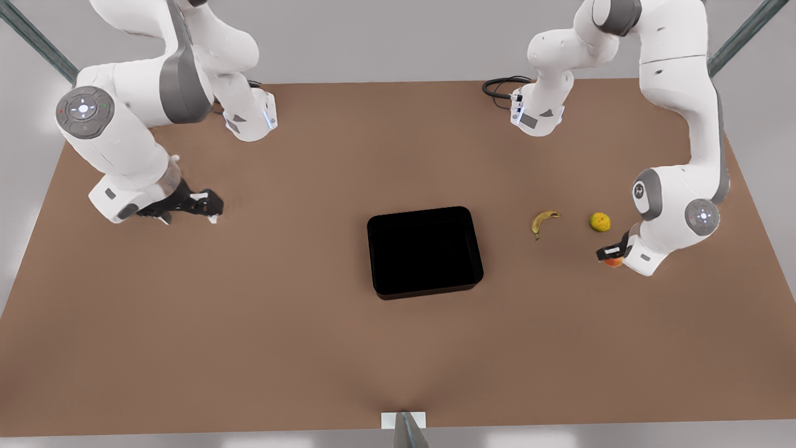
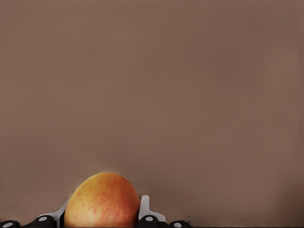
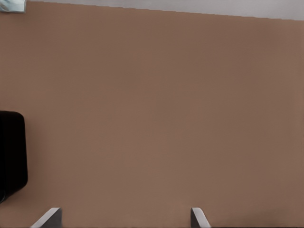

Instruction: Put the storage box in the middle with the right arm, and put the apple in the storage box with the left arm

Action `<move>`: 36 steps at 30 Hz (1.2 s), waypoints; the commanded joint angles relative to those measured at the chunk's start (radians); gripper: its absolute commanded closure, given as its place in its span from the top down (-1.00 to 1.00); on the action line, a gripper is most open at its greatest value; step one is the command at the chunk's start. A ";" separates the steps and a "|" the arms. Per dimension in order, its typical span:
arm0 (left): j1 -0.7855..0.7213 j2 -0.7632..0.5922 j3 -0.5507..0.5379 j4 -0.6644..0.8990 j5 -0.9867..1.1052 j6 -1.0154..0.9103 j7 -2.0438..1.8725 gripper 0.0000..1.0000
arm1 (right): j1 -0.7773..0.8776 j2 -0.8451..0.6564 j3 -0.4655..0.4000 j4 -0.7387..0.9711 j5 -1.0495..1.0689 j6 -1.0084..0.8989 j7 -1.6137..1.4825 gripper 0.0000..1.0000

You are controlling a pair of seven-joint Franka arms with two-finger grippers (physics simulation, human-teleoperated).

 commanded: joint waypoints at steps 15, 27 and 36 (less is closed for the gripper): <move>-1.179 0.275 0.623 0.274 -0.573 -0.031 -0.551 0.37 | 0.020 0.043 -0.007 0.045 0.000 0.002 -0.003 1.00; -1.102 0.230 0.668 0.379 -0.542 -0.170 -0.534 1.00 | 0.020 0.054 -0.007 0.060 0.000 0.002 -0.002 1.00; -0.329 -0.121 0.313 0.529 -0.058 -0.721 -0.015 1.00 | 0.020 0.055 -0.007 0.060 0.000 0.002 -0.002 1.00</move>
